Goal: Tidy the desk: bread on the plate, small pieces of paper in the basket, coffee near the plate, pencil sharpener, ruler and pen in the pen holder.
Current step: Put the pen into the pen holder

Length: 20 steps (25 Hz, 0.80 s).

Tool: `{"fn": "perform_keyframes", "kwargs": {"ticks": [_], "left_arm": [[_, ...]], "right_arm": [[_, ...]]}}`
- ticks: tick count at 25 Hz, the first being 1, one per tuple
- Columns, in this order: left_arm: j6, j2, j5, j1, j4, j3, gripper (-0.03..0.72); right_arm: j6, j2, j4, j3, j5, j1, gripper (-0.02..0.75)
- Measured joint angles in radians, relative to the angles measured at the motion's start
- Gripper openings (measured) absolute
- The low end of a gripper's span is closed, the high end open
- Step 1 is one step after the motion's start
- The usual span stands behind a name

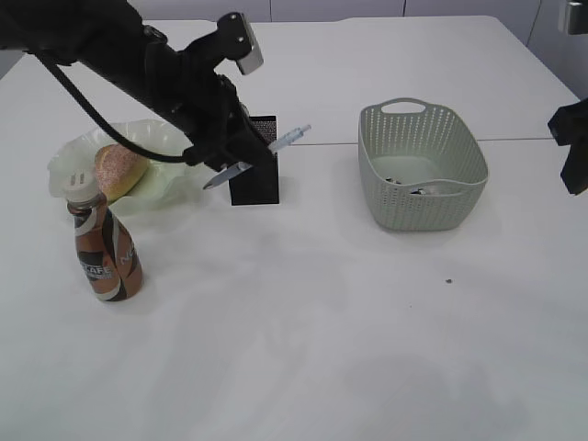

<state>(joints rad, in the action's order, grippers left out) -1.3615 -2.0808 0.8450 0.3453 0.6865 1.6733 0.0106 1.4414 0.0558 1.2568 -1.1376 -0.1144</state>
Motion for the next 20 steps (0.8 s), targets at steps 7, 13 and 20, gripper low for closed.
{"fn": "perform_keyframes", "kwargs": {"ticks": [7, 13, 20], "left_arm": [[0.004, 0.006, -0.100, -0.069, 0.320, 0.000, 0.093], [-0.027, 0.006, -0.219, -0.095, 0.510, 0.000, 0.093], [-0.212, 0.004, -0.283, -0.095, 0.822, 0.000, 0.093]], "right_arm": [[0.000, 0.000, 0.000, 0.000, -0.007, 0.000, 0.345], [0.000, 0.000, 0.000, 0.000, -0.013, 0.000, 0.345], [0.000, 0.000, 0.002, 0.000, -0.015, 0.000, 0.345]]}}
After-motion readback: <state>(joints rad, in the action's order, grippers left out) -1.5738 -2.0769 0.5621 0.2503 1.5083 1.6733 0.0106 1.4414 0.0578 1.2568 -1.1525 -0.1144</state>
